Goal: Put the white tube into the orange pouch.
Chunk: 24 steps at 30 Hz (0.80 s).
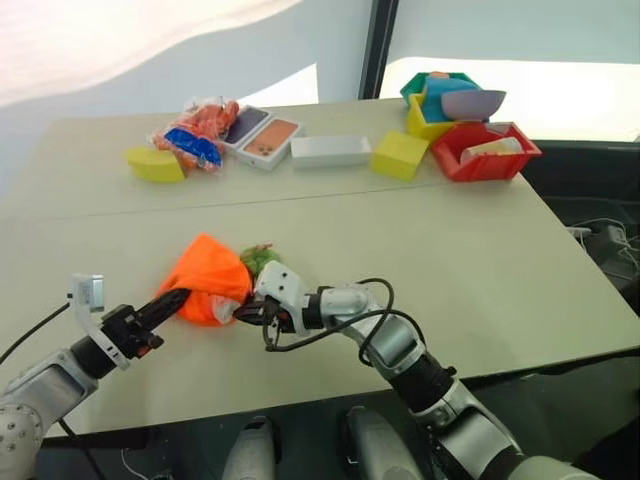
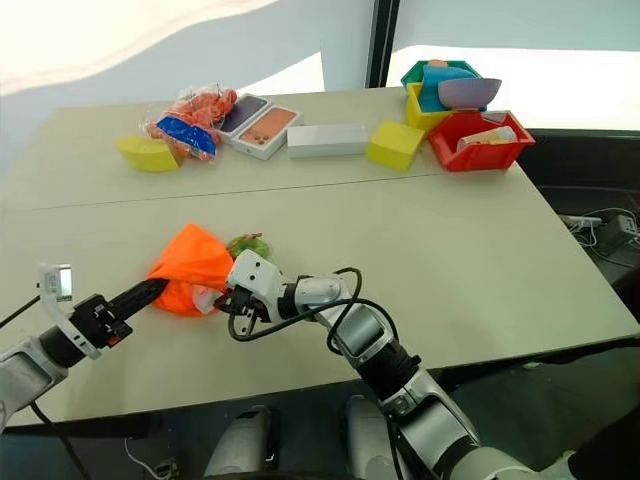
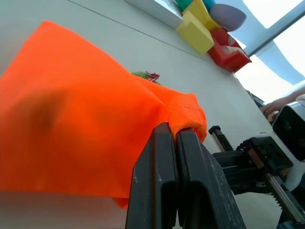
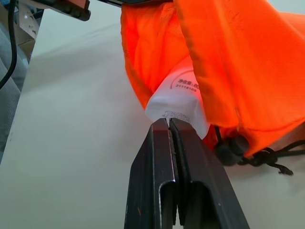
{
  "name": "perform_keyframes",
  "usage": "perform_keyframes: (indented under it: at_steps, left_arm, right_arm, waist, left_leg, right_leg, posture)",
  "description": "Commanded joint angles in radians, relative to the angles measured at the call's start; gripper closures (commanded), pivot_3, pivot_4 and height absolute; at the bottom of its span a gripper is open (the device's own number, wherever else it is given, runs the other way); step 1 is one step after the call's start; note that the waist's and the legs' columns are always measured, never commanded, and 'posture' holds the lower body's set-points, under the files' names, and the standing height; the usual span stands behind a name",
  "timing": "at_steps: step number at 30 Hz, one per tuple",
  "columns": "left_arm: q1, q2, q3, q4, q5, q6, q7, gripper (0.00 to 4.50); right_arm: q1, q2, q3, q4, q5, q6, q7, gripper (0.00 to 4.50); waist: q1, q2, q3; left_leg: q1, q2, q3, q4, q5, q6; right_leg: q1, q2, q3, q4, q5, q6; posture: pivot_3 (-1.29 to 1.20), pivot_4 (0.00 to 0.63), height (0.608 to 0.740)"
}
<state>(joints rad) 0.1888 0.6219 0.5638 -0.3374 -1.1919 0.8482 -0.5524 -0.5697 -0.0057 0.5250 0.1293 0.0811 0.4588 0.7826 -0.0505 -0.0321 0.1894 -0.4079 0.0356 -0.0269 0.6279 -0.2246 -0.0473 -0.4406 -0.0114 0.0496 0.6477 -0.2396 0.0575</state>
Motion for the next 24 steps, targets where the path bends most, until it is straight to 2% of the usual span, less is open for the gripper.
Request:
perform_keyframes:
  at_steps: [1, 7, 12, 16, 20, 22, 24]
  left_arm:
    - [0.013, 0.006, 0.011, -0.061, -0.034, 0.005, 0.004, 4.50]
    - [0.013, 0.001, -0.005, -0.129, -0.052, 0.007, 0.061, 4.50]
    - [0.088, 0.047, -0.003, -0.160, 0.056, -0.015, 0.032, 4.50]
    - [0.169, 0.123, 0.016, -0.120, 0.185, -0.068, -0.068, 4.50]
    - [0.191, 0.170, 0.057, -0.018, 0.305, -0.153, -0.136, 4.50]
    - [0.187, 0.185, 0.052, 0.039, 0.392, -0.227, -0.160, 4.50]
    - [0.169, 0.178, 0.047, 0.065, 0.415, -0.265, -0.186, 4.50]
  right_arm:
    - [-0.047, 0.081, -0.005, 0.056, -0.015, -0.068, -0.054, 4.44]
    - [-0.083, 0.177, -0.018, 0.178, -0.054, -0.145, -0.145, 4.44]
    - [-0.019, 0.037, -0.026, 0.011, -0.021, -0.084, -0.034, 4.44]
    - [0.027, -0.085, -0.045, -0.114, 0.011, -0.051, 0.045, 4.44]
    - [0.018, -0.134, -0.091, -0.151, 0.023, -0.040, 0.046, 4.44]
    - [-0.002, -0.128, -0.104, -0.120, 0.004, -0.054, 0.015, 4.44]
    - [-0.025, -0.112, -0.108, -0.069, -0.012, -0.075, -0.012, 4.44]
  waist:
    - [-0.002, 0.000, 0.000]
    - [0.003, 0.000, 0.000]
    - [0.005, 0.000, 0.000]
    - [0.005, 0.000, 0.000]
    - [-0.002, 0.001, 0.000]
    - [-0.008, 0.001, 0.001]
    - [-0.012, 0.001, 0.000]
  left_leg:
    - [0.000, 0.000, 0.000, 0.000, 0.000, 0.000]
    - [0.000, 0.000, 0.000, 0.000, 0.000, 0.000]
    - [-0.001, -0.001, 0.000, 0.000, 0.000, 0.000]
    - [-0.001, -0.001, 0.000, 0.000, 0.000, 0.000]
    - [-0.001, 0.000, 0.001, -0.001, 0.000, 0.000]
    - [0.000, 0.000, 0.000, -0.002, 0.000, 0.000]
    - [0.000, 0.000, 0.000, -0.002, 0.000, 0.000]
  right_leg:
    - [0.000, 0.000, 0.000, 0.000, 0.000, 0.000]
    - [0.000, -0.001, 0.000, -0.001, 0.000, 0.000]
    - [0.000, -0.002, 0.000, -0.002, 0.000, 0.000]
    - [0.000, -0.002, 0.000, -0.003, -0.001, 0.000]
    - [-0.002, -0.001, 0.000, -0.002, -0.001, 0.001]
    - [-0.002, -0.001, 0.000, -0.002, -0.001, 0.001]
    - [-0.003, -0.001, 0.000, -0.002, -0.001, 0.001]
  posture:
    - [0.00, 0.150, 0.740]
    - [0.00, 0.150, 0.740]
    - [0.00, 0.150, 0.740]
    - [0.00, 0.150, 0.740]
    - [0.00, 0.150, 0.740]
    - [0.00, 0.150, 0.740]
    - [0.00, 0.150, 0.740]
